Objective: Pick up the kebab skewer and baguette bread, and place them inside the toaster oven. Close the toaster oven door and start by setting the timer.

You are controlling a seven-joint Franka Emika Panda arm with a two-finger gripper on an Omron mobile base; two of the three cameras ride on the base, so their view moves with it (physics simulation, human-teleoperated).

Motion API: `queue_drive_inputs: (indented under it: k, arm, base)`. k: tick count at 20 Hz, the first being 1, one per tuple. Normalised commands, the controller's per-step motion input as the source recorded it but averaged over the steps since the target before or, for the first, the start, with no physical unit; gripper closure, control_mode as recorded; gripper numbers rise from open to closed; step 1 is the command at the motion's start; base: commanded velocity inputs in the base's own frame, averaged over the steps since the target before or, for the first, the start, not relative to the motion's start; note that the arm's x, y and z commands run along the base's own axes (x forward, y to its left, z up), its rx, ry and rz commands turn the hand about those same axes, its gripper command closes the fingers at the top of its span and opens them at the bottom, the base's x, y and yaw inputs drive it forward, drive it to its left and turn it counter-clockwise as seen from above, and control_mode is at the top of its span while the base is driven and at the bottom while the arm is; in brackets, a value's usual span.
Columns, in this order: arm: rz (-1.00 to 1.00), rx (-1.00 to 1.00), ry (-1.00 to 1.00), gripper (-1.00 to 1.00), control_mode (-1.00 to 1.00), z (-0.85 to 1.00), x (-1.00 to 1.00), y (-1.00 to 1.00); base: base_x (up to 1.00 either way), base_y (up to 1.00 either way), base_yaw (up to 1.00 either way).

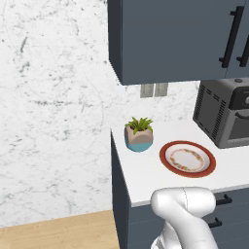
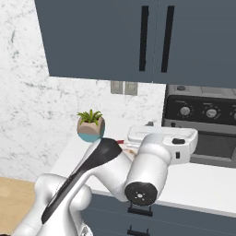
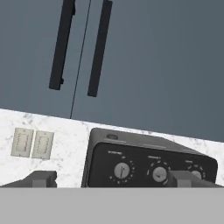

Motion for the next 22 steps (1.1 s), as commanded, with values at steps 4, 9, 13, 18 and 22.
queue_drive_inputs:
  k: [4,9,13,18,22]
  arm:
    - [0.00,0.00,0.00,-1.00,-1.00,-0.20,0.34,0.04]
    - [0.00,0.01,0.00,-1.00,-1.00,-0.11,0.38,0.04]
    - [0.00,0.00,0.00,-1.00,-1.00,-0.01,0.35,0.00]
    - [0.00,0.00,-0.02,-1.00,-1.00,0.00,0.16,0.00]
    - [0.00,0.00,0.00,-1.00,-1.00,-0.01,0.13,-0.03]
  base:
    - [0.00,0.00,0.00]
    - [0.00,0.00,0.00]
    - [0.00,0.00,0.00]
    - [0.00,0.00,0.00]
    - [0.00,0.00,0.00]
